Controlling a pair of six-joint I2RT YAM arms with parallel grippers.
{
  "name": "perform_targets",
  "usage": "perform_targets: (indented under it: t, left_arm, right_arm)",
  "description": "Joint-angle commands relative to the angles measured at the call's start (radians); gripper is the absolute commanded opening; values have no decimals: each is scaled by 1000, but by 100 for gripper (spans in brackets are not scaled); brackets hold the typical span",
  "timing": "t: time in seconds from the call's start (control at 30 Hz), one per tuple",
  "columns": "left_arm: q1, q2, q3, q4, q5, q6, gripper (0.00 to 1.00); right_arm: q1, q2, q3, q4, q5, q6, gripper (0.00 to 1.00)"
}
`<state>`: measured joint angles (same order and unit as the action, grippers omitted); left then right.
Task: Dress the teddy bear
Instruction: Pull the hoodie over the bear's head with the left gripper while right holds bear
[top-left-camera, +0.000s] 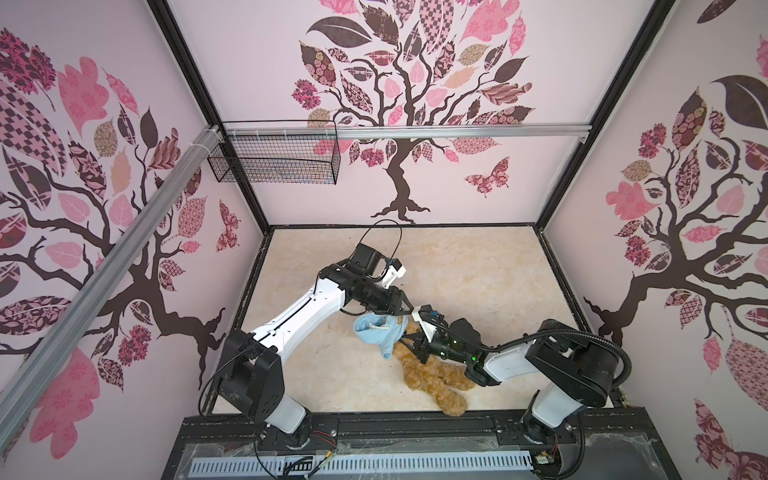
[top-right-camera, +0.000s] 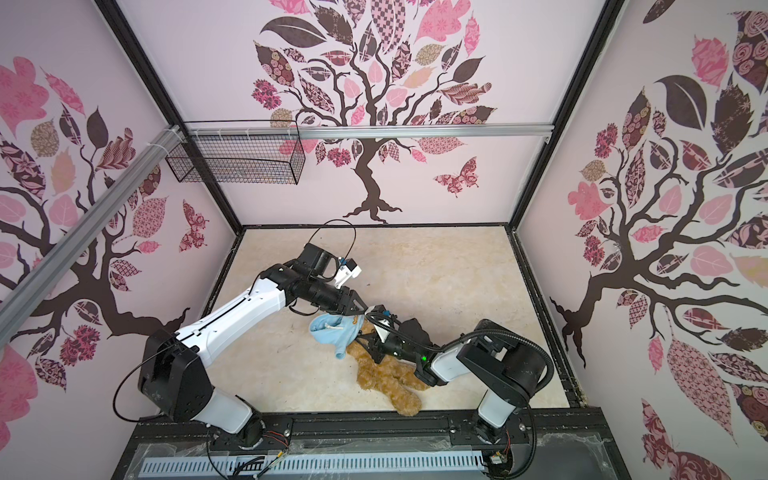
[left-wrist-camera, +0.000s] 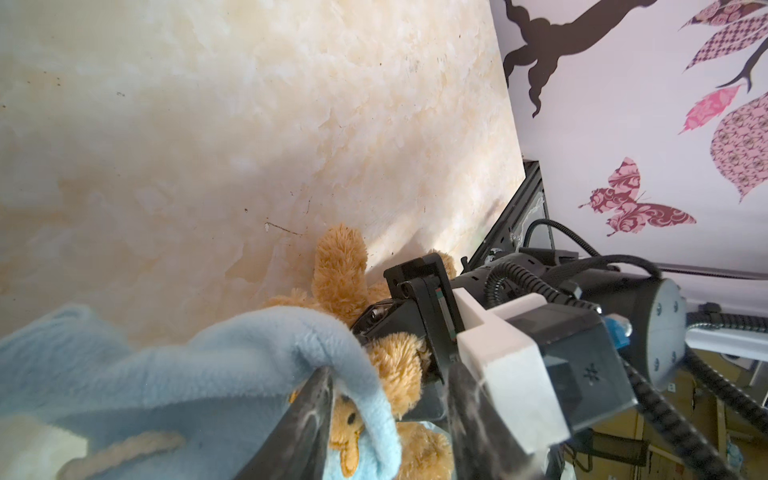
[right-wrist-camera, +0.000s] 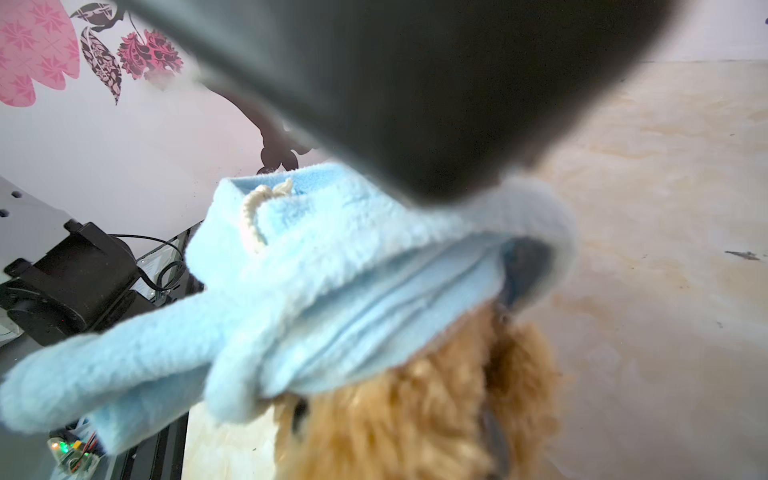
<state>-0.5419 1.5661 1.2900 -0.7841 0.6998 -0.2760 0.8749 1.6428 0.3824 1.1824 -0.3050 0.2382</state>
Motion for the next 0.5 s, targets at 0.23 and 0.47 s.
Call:
perform_targets:
  t: [0.23, 0.47]
  left_arm:
    - [-42, 74, 54, 117, 148, -65, 31]
    - [-8, 29, 90, 79, 99, -49, 50]
  right_arm:
    - [6, -29, 11, 23, -12, -13, 8]
    - [6, -57, -16, 11, 9, -50, 7]
